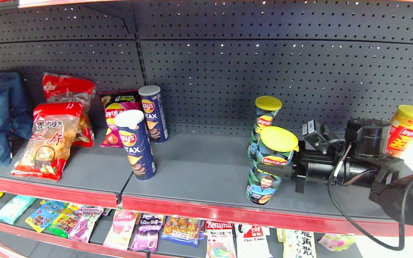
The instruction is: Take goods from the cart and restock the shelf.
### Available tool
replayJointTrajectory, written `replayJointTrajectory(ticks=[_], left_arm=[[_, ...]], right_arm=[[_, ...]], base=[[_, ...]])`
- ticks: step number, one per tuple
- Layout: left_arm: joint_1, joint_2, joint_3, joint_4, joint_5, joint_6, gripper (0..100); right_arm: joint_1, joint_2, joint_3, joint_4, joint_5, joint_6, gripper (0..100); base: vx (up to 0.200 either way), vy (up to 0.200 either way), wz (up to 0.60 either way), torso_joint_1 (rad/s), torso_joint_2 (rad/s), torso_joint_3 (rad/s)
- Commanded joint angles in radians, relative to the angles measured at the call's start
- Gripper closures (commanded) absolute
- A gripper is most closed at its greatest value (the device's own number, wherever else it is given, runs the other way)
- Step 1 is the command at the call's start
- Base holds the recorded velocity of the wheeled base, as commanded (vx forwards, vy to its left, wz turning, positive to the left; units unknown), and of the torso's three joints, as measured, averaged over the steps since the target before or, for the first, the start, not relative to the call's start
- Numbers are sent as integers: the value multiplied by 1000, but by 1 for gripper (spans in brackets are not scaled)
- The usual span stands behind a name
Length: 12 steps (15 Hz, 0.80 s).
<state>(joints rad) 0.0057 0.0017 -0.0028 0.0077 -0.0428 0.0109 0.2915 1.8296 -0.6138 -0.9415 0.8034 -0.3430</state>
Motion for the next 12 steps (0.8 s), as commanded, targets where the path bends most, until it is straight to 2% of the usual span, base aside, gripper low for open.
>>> replayJointTrajectory(ticks=[1, 12], left_arm=[[0, 1, 0, 0, 0, 0, 0], [0, 1, 0, 0, 0, 0, 0]], right_arm=[[0, 0, 2, 0, 0, -2, 100], [-3, -6, 34, 0, 2, -25, 100]], base=[[0, 0, 0, 0, 0, 0], [0, 0, 0, 0, 0, 0]])
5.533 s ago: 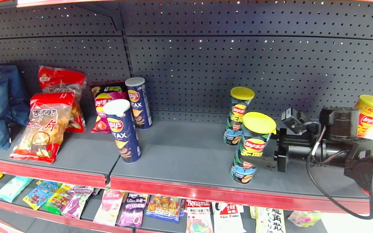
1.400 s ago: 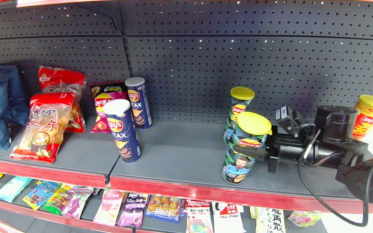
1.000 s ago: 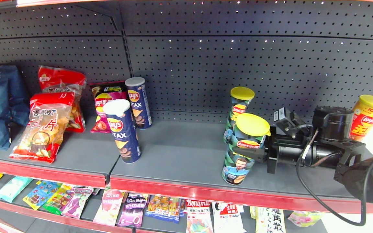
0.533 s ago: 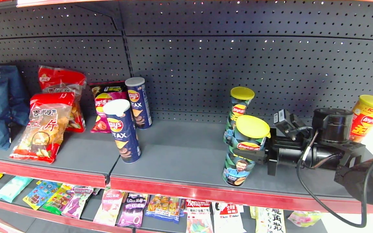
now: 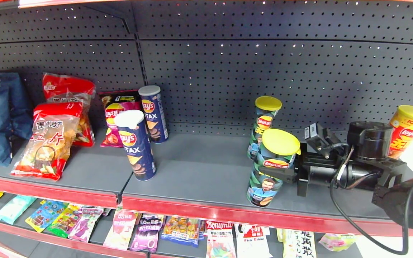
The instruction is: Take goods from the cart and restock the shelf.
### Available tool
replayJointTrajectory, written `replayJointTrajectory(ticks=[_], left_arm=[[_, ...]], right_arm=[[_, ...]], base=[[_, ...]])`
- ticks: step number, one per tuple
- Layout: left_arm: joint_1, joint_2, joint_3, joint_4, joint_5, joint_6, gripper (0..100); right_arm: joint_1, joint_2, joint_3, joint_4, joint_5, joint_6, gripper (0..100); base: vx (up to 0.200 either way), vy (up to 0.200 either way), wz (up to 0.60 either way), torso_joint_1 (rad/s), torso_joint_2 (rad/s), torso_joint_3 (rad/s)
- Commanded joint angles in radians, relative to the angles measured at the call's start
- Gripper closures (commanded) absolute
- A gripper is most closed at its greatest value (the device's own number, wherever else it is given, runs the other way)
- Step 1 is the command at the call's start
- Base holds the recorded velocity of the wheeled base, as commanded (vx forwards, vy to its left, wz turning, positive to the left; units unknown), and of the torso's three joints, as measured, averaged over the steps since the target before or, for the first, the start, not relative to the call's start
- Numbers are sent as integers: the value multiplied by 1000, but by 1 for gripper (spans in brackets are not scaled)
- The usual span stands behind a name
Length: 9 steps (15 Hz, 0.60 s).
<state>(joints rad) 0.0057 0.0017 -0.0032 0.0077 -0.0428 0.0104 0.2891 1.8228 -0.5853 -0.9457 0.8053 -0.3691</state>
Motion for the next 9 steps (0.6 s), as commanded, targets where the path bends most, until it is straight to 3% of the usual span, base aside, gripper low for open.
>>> replayJointTrajectory(ticks=[1, 9], left_arm=[[0, 1, 0, 0, 0, 0, 0], [0, 1, 0, 0, 0, 0, 0]], right_arm=[[-1, 3, 4, 4, 0, 1, 100], [2, 9, -10, 4, -18, -24, 100]], base=[[0, 0, 0, 0, 0, 0], [0, 0, 0, 0, 0, 0]])
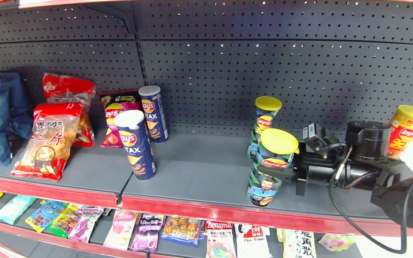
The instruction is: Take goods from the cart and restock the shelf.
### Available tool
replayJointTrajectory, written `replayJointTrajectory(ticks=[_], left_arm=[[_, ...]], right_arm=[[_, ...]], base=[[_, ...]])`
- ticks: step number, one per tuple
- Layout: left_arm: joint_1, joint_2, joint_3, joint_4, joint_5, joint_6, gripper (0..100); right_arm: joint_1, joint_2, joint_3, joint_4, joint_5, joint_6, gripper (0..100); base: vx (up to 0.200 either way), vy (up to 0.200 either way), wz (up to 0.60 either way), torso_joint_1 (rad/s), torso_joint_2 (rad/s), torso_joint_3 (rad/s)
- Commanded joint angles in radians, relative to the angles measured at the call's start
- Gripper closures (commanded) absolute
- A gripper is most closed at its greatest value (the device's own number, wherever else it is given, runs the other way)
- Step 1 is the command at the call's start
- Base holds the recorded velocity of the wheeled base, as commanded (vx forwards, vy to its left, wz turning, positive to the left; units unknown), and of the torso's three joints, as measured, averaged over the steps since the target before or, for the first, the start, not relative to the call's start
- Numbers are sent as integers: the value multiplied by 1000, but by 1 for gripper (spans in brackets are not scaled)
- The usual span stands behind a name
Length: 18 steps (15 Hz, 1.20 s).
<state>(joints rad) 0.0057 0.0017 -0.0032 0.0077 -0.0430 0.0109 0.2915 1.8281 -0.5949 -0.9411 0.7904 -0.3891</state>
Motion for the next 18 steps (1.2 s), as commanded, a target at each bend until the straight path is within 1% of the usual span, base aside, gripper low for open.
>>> replayJointTrajectory(ticks=[1, 3, 5, 6, 13, 18], left_arm=[[0, 1, 0, 0, 0, 0, 0], [0, 1, 0, 0, 0, 0, 0], [0, 1, 0, 0, 0, 0, 0], [0, 1, 0, 0, 0, 0, 0], [0, 1, 0, 0, 0, 0, 0], [0, 1, 0, 0, 0, 0, 0]], right_arm=[[-2, 2, 3, -1, -3, -10, 100], [0, 0, 15, -1, 15, 0, 100], [2, 3, 15, 1, 98, 3, 100], [3, 5, 15, 1, 102, 3, 100], [-5, 7, 1, 1, 70, 3, 100], [0, 5, 3, 1, 70, 1, 100]], base=[[0, 0, 0, 0, 0, 0], [0, 0, 0, 0, 0, 0], [0, 0, 0, 0, 0, 0], [0, 0, 0, 0, 0, 0], [0, 0, 0, 0, 0, 0], [0, 0, 0, 0, 0, 0]])
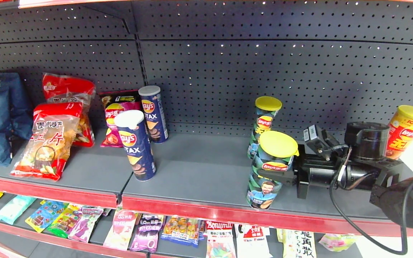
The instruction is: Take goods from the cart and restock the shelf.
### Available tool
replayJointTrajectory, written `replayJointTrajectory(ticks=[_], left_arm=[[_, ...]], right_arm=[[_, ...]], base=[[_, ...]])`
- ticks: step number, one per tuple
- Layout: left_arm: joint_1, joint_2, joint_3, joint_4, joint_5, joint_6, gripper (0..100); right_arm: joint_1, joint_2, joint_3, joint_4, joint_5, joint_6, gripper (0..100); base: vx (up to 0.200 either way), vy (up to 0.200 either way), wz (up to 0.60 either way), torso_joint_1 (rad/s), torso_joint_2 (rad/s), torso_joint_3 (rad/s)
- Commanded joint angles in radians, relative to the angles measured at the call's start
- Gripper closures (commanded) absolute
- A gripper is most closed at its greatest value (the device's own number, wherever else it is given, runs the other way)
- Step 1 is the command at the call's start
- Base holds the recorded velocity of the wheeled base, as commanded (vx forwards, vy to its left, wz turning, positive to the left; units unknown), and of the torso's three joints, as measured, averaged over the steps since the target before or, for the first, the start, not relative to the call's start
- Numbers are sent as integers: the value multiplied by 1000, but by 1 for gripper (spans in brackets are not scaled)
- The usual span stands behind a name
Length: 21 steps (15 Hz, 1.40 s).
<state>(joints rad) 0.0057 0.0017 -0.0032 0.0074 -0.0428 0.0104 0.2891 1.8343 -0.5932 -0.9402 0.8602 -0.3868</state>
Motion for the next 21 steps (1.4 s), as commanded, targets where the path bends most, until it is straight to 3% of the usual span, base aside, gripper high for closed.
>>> replayJointTrajectory(ticks=[1, 11, 12, 21], left_arm=[[0, 1, 0, 0, 0, 0, 0], [0, 1, 0, 0, 0, 0, 0], [0, 1, 0, 0, 0, 0, 0], [0, 1, 0, 0, 0, 0, 0]], right_arm=[[5, -1, 0, -2, 0, -1, 100], [7, -1, 6, -2, 2, -6, 100], [8, -3, 6, -2, 2, -6, 0], [10, -20, 13, -2, 2, -10, 0]], base=[[0, 0, 0, 0, 0, 0], [0, 0, 0, 0, 0, 0], [0, 0, 0, 0, 0, 0], [0, 0, 0, 0, 0, 0]])
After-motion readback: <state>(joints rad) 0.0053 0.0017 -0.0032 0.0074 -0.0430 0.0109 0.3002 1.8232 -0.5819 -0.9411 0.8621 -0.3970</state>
